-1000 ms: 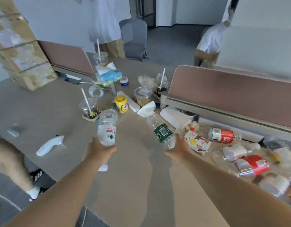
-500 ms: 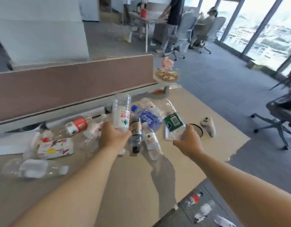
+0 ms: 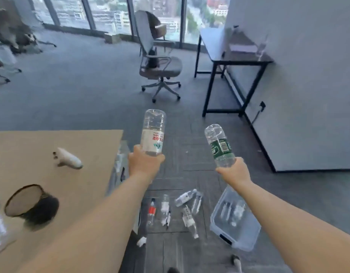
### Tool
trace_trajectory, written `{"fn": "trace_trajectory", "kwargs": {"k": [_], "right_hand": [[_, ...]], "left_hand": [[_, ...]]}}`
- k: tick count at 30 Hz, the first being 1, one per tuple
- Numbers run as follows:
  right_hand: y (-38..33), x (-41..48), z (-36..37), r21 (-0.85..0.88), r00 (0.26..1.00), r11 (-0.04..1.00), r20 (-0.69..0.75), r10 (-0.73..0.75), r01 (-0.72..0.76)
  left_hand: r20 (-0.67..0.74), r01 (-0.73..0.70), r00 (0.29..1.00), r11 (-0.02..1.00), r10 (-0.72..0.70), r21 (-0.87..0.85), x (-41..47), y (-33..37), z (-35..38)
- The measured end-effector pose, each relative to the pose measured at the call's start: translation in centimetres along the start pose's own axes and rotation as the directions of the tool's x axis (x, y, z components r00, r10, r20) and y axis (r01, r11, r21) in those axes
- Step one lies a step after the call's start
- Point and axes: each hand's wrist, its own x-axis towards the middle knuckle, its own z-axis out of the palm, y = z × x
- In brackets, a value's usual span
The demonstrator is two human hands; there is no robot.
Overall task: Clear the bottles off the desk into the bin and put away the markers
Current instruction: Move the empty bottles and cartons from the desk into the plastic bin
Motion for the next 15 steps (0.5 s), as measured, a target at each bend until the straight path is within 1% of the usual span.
{"fn": "trace_trajectory", "kwargs": {"k": [1,3,5,8,11,14,15], "right_hand": [[2.7,0.5,-1.9,0.014,0.996,0.997,-0.042,0.081,-0.081],[7.4,-0.1,-4.7,0.052,0.958,0.966,-0.127,0.258,-0.253],[11.3,-1.6,-6.5,0.077,0.903,0.92,-0.172,0.393,-0.385],[16.2,-3.4,-7.3,0.068,0.808,0.827,-0.182,0.561,-0.559],[18.8,-3.3,-7.6,0.114,0.746,0.767,-0.179,0.642,-0.632],[19.0,-1.1,-8.3,0.131,0.76,0.784,-0.193,0.621,-0.607],[19.0,-0.2,-8.5,0.133,0.781,0.805,-0.198,0.593,-0.578]], "left_hand": [[0.071,0.002,0.997,1.0,-0.002,-0.003,-0.5,0.4,2.9],[0.217,0.027,0.976,1.0,-0.028,0.009,-1.5,0.1,8.2],[0.338,0.032,0.94,0.999,-0.043,0.039,-2.9,-0.5,12.2],[0.465,0.032,0.882,0.995,-0.073,0.096,-3.9,-0.9,16.9],[0.508,0.074,0.845,0.978,-0.165,0.195,-4.0,-0.7,20.2],[0.561,0.054,0.798,0.954,-0.219,0.295,-3.5,-1.4,22.7],[0.551,0.045,0.805,0.949,-0.22,0.312,-3.3,-1.8,23.3]]}}
